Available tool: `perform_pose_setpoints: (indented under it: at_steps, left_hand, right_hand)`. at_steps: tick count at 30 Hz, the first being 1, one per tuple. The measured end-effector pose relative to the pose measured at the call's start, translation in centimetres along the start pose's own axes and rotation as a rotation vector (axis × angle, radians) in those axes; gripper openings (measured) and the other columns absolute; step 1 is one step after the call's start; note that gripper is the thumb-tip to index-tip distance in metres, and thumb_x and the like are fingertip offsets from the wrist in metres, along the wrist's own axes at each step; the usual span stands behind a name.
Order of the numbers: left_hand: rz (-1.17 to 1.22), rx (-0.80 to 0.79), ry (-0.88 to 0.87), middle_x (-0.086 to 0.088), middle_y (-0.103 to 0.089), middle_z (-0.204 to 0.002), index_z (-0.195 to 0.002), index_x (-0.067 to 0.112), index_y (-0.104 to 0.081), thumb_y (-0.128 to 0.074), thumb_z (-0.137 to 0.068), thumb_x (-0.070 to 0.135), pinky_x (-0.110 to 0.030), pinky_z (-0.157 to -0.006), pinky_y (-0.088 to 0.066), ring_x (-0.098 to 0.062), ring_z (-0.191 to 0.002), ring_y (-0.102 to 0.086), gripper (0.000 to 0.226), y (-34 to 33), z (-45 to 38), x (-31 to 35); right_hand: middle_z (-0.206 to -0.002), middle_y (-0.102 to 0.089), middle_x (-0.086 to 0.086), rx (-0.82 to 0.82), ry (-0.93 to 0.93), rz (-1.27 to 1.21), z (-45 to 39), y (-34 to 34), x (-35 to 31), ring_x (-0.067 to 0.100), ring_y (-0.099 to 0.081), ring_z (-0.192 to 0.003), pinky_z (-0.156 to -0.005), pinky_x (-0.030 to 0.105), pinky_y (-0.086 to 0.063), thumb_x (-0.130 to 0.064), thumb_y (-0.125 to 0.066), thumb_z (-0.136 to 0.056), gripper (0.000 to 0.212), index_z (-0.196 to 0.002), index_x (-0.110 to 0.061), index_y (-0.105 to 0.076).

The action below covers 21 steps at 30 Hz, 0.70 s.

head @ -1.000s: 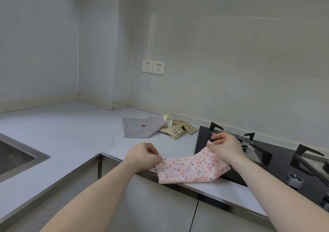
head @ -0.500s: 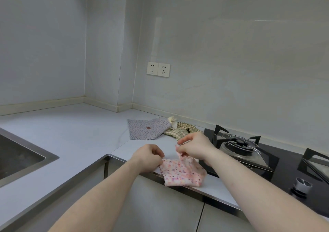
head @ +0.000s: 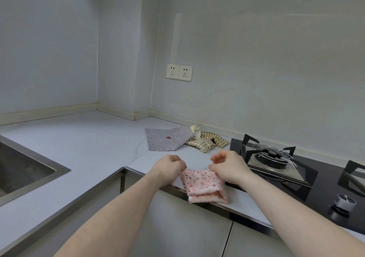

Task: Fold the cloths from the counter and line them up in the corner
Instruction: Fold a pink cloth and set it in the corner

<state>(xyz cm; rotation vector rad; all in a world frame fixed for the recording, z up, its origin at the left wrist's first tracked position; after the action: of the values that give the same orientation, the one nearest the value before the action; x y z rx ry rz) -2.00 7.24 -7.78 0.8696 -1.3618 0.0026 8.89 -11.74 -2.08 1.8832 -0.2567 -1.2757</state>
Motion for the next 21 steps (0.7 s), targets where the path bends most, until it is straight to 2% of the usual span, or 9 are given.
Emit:
perform_pose_setpoints:
  at_steps: [2, 3, 6, 8, 10, 13, 15, 18, 21]
  left_hand:
    - [-0.034, -0.011, 0.008, 0.011, -0.073, -0.098, -0.090, 0.031, -0.074, -0.058, -0.067, 0.053, -0.035, -0.091, -0.055, -0.013, -0.098, -0.065, 0.035, -0.2, 0.0, 0.0]
    - [-0.053, -0.019, 0.002, 0.012, -0.073, -0.096, -0.090, 0.032, -0.074, -0.063, -0.064, 0.056, -0.033, -0.086, -0.056, -0.011, -0.096, -0.065, 0.038, -0.3, 0.0, 0.0]
    - [-0.164, -0.039, -0.052, 0.017, -0.068, -0.087, -0.089, 0.035, -0.073, -0.071, -0.057, 0.059, -0.027, -0.072, -0.051, -0.010, -0.088, -0.064, 0.040, -0.8, 0.1, 0.3]
    - [-0.276, -0.040, -0.088, 0.017, -0.066, -0.088, -0.092, 0.036, -0.070, -0.071, -0.055, 0.061, -0.028, -0.075, -0.051, -0.010, -0.089, -0.063, 0.045, -1.0, 0.2, 0.6]
    - [-0.273, -0.055, -0.057, 0.016, -0.067, -0.092, -0.093, 0.034, -0.069, -0.073, -0.053, 0.058, -0.032, -0.082, -0.057, -0.012, -0.090, -0.066, 0.047, -1.0, 0.1, 0.3]
    - [-0.126, -0.089, -0.018, 0.010, -0.071, -0.078, -0.081, 0.027, -0.068, -0.074, -0.047, 0.049, -0.043, -0.083, -0.063, -0.020, -0.078, -0.070, 0.041, -0.8, 0.1, 0.0]
    - [-0.029, -0.100, -0.024, 0.009, -0.063, -0.060, -0.073, 0.021, -0.063, -0.077, -0.054, 0.032, -0.044, -0.073, -0.061, -0.021, -0.063, -0.063, 0.026, -0.7, 0.3, 0.1]
    - [0.060, -0.080, -0.035, 0.008, -0.058, -0.053, -0.076, 0.015, -0.059, -0.073, -0.070, 0.007, -0.036, -0.060, -0.053, -0.022, -0.055, -0.057, 0.017, -0.5, 0.4, 0.2]
    - [0.087, -0.019, -0.052, 0.008, -0.058, -0.055, -0.085, 0.014, -0.056, -0.073, -0.076, 0.002, -0.024, -0.052, -0.045, -0.015, -0.049, -0.054, 0.022, -0.1, 0.2, 0.1]
  right_hand:
    - [-0.112, -0.071, -0.005, -0.005, -0.037, 0.070, -0.2, 0.6, 1.5, 0.014, -0.067, -0.100, -0.089, 0.030, -0.053, -0.030, -0.077, -0.082, 0.029, -0.109, -0.026, -0.070]
    - [-0.112, -0.071, -0.003, -0.032, -0.074, 0.058, -0.2, 0.7, 2.2, 0.015, -0.068, -0.098, -0.084, 0.030, -0.055, -0.034, -0.077, -0.082, 0.033, -0.112, -0.025, -0.068]
    - [-0.100, -0.073, 0.003, -0.158, -0.195, -0.038, 0.4, -0.2, 3.5, 0.015, -0.068, -0.078, -0.057, 0.026, -0.052, -0.036, -0.077, -0.085, 0.042, -0.121, -0.021, -0.062]
    - [-0.082, -0.072, 0.004, -0.196, -0.232, -0.098, 0.7, -0.8, 3.6, 0.015, -0.061, -0.063, -0.050, 0.024, -0.047, -0.030, -0.079, -0.084, 0.043, -0.122, -0.019, -0.062]
    - [-0.070, -0.065, 0.004, -0.230, -0.247, -0.122, 0.9, -1.3, 3.3, 0.014, -0.051, -0.053, -0.047, 0.023, -0.041, -0.020, -0.080, -0.082, 0.037, -0.117, -0.017, -0.066]
    - [-0.072, -0.063, 0.006, -0.267, -0.265, -0.129, 1.2, -1.9, 2.9, 0.013, -0.041, -0.049, -0.048, 0.025, -0.034, -0.009, -0.082, -0.078, 0.032, -0.108, -0.014, -0.072]
    - [-0.074, -0.062, 0.007, -0.278, -0.285, -0.149, 1.1, -2.2, 2.8, 0.014, -0.038, -0.049, -0.050, 0.026, -0.031, -0.007, -0.082, -0.076, 0.037, -0.111, -0.005, -0.072]
    - [-0.066, -0.063, 0.004, -0.276, -0.295, -0.169, 0.9, -2.6, 2.9, 0.013, -0.038, -0.047, -0.049, 0.024, -0.033, -0.008, -0.079, -0.079, 0.034, -0.112, -0.005, -0.073]
    - [-0.060, -0.064, 0.003, -0.233, -0.258, -0.264, 0.5, -3.0, 2.8, 0.011, -0.043, -0.043, -0.045, 0.023, -0.037, -0.008, -0.077, -0.085, 0.026, -0.109, -0.012, -0.069]
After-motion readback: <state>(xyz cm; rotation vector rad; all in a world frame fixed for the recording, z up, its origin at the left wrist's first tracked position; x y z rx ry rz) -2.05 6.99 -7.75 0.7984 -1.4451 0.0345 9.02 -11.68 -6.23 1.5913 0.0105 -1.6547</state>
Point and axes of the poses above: each hand's wrist, its own z-axis away from the middle knuckle, its own y-axis out of the back of the hand, x = y × z, the point moved 8 cm from there along -z, towards the middle knuckle
